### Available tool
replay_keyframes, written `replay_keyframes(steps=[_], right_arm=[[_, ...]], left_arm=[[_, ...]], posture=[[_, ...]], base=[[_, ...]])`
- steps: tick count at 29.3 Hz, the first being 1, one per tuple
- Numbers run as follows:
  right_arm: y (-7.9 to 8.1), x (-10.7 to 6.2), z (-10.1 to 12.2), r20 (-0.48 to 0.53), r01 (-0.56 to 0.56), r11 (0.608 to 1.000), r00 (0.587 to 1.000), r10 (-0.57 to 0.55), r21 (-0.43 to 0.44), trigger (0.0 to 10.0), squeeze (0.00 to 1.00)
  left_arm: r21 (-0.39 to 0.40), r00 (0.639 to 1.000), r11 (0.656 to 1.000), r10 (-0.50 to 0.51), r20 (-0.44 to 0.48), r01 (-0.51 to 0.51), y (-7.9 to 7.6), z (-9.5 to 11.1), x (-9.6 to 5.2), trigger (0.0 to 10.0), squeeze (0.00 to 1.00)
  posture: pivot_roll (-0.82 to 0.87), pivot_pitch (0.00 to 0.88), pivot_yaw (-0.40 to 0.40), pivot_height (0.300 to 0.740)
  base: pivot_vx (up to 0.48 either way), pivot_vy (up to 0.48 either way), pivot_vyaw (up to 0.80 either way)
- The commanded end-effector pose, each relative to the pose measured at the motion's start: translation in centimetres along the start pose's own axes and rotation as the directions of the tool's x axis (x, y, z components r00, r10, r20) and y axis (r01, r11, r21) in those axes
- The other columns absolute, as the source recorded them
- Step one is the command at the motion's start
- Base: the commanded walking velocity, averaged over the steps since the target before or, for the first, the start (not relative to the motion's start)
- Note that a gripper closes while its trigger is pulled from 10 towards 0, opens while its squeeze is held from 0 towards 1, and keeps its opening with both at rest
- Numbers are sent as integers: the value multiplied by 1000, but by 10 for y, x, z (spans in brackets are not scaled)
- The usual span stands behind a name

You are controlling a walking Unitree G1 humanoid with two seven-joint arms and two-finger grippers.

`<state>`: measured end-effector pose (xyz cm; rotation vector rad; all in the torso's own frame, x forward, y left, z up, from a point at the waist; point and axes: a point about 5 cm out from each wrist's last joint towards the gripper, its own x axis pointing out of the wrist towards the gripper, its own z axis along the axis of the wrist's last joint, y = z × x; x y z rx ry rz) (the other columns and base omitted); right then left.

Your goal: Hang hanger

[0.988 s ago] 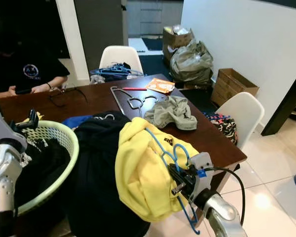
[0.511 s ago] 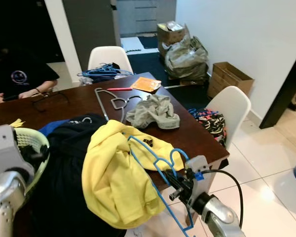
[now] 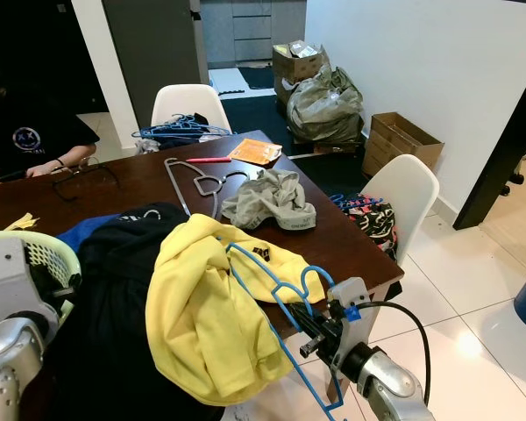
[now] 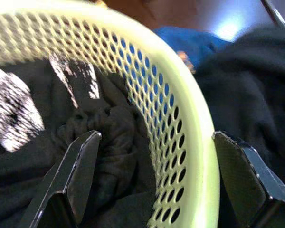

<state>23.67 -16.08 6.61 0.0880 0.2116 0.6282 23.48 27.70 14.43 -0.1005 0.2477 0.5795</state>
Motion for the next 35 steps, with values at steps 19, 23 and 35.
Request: replay_keyframes(steps=[19,23,35], right_arm=[[-2,-2,-11,-73,6,1000,997,-5,25,10000,0],[-2,-2,-11,-73,7,1000,997,-5,24,10000,0],[-4,-4,-12,-85,12,1000,996,-11,12,10000,0]], left_arm=[[190,972,955,234,-25,-226,56,-21,6,10000,0],[237,970,944,241,-21,-229,62,-26,10,10000,0],[324,990,943,35,135,-77,44,-7,36,10000,0]], posture=[[0,0,-26,736],[0,0,-29,736],[-19,0,-41,736]], base=[[0,0,0],[0,0,0],[0,0,0]])
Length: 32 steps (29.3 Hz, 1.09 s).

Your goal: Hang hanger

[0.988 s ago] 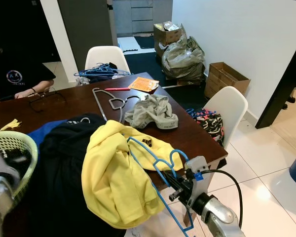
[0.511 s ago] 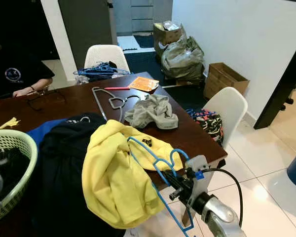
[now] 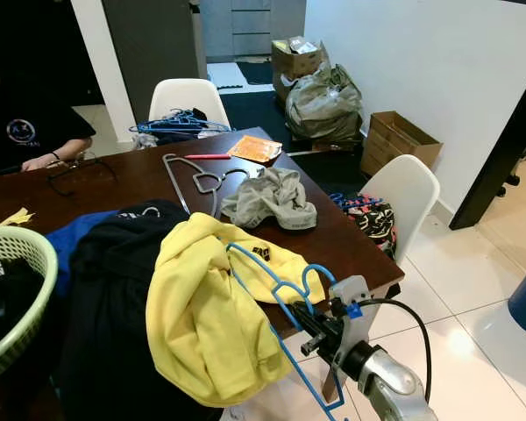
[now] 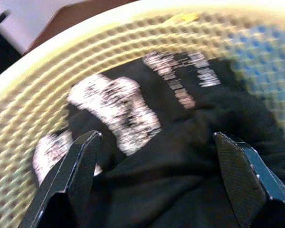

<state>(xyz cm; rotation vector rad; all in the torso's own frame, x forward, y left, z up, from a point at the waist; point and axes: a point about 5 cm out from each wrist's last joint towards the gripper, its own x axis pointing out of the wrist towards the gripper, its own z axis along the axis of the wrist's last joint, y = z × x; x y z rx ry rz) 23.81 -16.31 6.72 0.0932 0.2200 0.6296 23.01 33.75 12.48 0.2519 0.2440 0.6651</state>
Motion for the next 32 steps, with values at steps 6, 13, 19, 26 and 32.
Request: replay_keyframes(steps=[6,13,19,26,32], right_arm=[[-2,-5,-14,-82,17,1000,996,-17,-1,10000,0],[-3,-6,-14,-85,25,1000,996,-25,-6,10000,0],[-4,-7,-13,-84,26,1000,996,-26,-5,10000,0],[-3,-7,-13,-83,26,1000,996,-26,0,10000,0],[-3,-6,-13,-82,24,1000,996,-23,5,10000,0]], left_arm=[[25,981,985,-172,88,170,-24,17,-1,10000,0],[70,958,956,-287,32,284,-39,13,-4,10000,0],[133,979,970,-206,-12,205,-22,10,-4,10000,0],[134,990,981,-137,-39,141,-8,10,-5,9333,0],[111,987,981,-155,-38,158,-10,10,-6,0,0]], posture=[[-25,0,-39,736],[-27,0,-40,736],[-23,0,-38,736],[-23,0,-38,736],[-19,0,-36,736]], base=[[0,0,0],[0,0,0],[0,0,0],[0,0,0],[0,0,0]])
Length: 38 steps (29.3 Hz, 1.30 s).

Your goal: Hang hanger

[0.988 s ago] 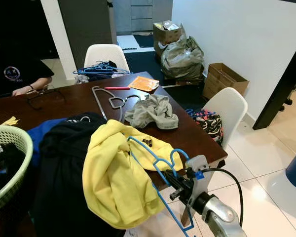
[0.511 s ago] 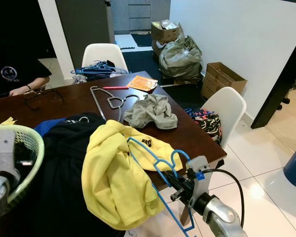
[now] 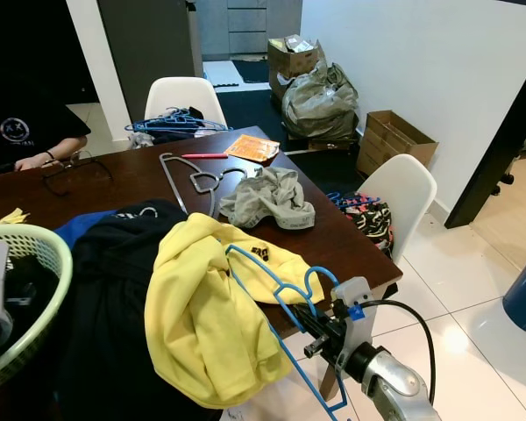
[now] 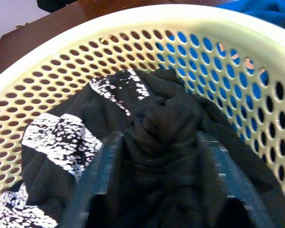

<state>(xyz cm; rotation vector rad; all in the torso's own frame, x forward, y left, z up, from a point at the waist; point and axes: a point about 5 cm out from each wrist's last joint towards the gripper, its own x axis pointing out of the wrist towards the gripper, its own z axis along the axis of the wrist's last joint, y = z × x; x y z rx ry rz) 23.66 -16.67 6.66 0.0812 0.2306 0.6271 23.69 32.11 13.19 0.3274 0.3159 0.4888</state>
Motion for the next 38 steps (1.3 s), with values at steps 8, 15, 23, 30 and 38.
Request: replay_keyframes(steps=[8,15,23,30,38], right_arm=[[-1,-3,-12,-65,26,1000,998,-25,13,10000,0],[-1,-3,-11,-66,25,1000,998,-24,14,10000,0],[-1,-2,-12,-66,22,1000,998,-20,21,10000,0],[0,0,-12,-58,17,999,998,-15,37,10000,0],[2,4,-12,-49,14,999,999,-11,51,10000,0]], left_arm=[[-4,1000,1000,-13,-27,13,-1,-2,0,0,0],[-42,999,999,18,31,-16,7,14,-1,0,0],[-118,833,959,283,476,-258,45,126,-29,0,0],[-129,641,930,334,691,-344,38,183,-65,0,0],[-168,558,917,358,749,-363,42,205,-78,0,0]], posture=[[-24,0,-31,736],[-21,0,-36,736],[-16,0,-35,736],[-17,0,-27,736],[-8,0,-21,736]], base=[[0,0,0],[0,0,0],[0,0,0],[0,0,0],[0,0,0]])
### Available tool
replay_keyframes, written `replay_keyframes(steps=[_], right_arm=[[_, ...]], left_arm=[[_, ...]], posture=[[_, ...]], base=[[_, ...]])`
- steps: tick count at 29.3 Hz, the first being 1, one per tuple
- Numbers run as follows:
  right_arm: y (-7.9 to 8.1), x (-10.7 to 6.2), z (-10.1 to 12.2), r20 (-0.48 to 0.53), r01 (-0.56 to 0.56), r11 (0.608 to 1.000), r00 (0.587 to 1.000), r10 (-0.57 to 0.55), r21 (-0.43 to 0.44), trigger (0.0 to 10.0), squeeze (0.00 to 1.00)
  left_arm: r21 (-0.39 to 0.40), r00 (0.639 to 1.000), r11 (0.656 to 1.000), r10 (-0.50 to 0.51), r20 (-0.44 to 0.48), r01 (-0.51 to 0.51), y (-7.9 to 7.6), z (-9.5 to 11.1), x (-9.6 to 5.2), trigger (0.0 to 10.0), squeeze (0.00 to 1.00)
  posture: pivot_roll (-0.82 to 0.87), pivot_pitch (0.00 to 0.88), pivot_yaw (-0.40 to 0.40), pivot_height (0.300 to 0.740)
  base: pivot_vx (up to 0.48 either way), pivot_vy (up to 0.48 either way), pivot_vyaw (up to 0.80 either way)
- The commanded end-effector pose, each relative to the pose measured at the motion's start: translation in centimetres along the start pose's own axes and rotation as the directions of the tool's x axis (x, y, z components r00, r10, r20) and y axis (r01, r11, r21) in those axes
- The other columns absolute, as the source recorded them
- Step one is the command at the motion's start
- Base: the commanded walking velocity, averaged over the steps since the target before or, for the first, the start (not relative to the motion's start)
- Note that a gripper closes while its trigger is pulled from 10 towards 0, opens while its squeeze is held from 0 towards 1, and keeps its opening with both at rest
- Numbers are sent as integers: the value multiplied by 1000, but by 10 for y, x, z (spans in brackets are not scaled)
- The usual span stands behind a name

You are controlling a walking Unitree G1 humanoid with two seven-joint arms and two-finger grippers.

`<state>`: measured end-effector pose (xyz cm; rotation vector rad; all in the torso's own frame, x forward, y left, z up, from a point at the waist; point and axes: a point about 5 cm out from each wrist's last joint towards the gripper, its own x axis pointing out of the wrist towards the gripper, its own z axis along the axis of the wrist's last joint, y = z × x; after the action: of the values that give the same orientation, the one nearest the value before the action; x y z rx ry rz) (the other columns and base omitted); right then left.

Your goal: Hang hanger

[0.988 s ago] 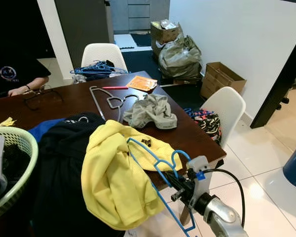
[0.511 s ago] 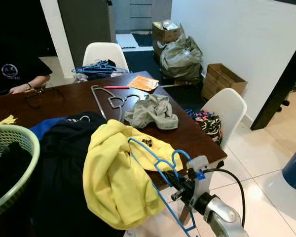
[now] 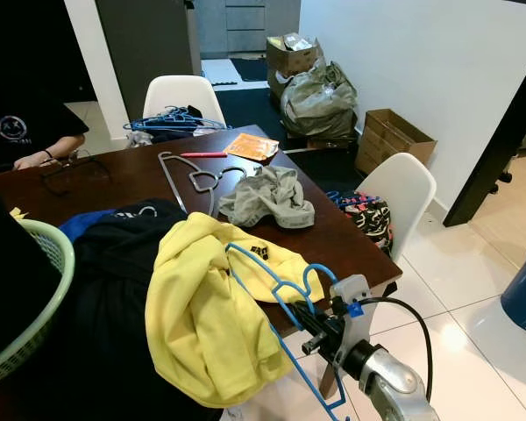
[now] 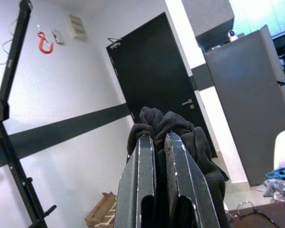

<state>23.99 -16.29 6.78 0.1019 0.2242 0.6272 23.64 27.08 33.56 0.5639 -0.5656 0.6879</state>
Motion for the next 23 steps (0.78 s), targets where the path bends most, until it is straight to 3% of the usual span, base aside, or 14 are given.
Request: replay_keyframes(steps=[1,2,3,4,5,6,7,9,12,14,15,17,18,23], right_arm=[[0,-1,-14,-61,17,999,998,-15,34,10000,0],[1,0,-13,-59,16,999,998,-14,37,10000,0],[1,0,-13,-59,16,999,998,-14,37,10000,0],[1,1,-13,-57,16,999,998,-14,40,10000,0],[1,2,-13,-54,16,999,998,-13,42,10000,0],[1,2,-13,-54,16,999,998,-13,42,10000,0],[1,2,-13,-52,16,999,999,-14,44,10000,0],[1,3,-13,-49,18,999,999,-16,46,10000,0],[2,4,-13,-47,19,999,999,-17,47,10000,0],[2,5,-13,-44,21,999,999,-19,49,10000,0],[2,7,-13,-42,21,998,999,-19,52,10000,0],[2,7,-13,-42,21,998,999,-19,52,10000,0],[2,8,-13,-40,18,998,999,-16,56,10000,0],[3,11,-12,-30,19,998,999,-18,65,10000,0]], left_arm=[[9,998,999,32,54,-32,7,12,4,0,0],[-16,998,1000,9,60,-8,6,15,8,3765,0],[-16,998,1000,9,60,-8,6,15,8,3765,0],[-82,999,996,-31,31,33,0,15,9,8118,0],[-154,996,984,-87,2,86,-10,13,8,10000,0],[-154,996,984,-87,2,86,-10,13,8,10000,0],[-219,991,967,-134,-11,128,-20,12,6,10000,0],[-266,988,953,-156,-18,146,-27,14,6,10000,0],[-277,988,949,-157,4,152,-27,20,9,10000,0],[-269,989,952,-136,49,145,-22,29,18,10000,0],[-267,989,955,-100,107,126,-13,42,31,10000,0],[-267,989,955,-100,107,126,-13,42,31,10000,0],[-269,983,957,-65,170,109,-3,59,44,10000,0],[-269,964,955,-53,261,125,1,87,61,10000,0]], posture=[[-8,0,-21,736],[-5,0,-18,736],[-5,0,-18,736],[-5,0,-16,736],[-7,0,-11,736],[-7,0,-11,736],[-7,0,-9,736],[-9,0,-6,736],[-6,0,-5,736],[1,0,-10,736],[7,0,-12,736],[7,0,-12,736],[7,0,-4,736],[-2,0,11,736]], base=[[0,0,0],[0,0,0],[0,0,0],[0,0,0],[0,0,0],[0,0,0],[0,0,0],[0,0,0],[0,0,0],[0,0,0],[0,0,0],[0,0,0],[0,0,0],[-208,0,0]])
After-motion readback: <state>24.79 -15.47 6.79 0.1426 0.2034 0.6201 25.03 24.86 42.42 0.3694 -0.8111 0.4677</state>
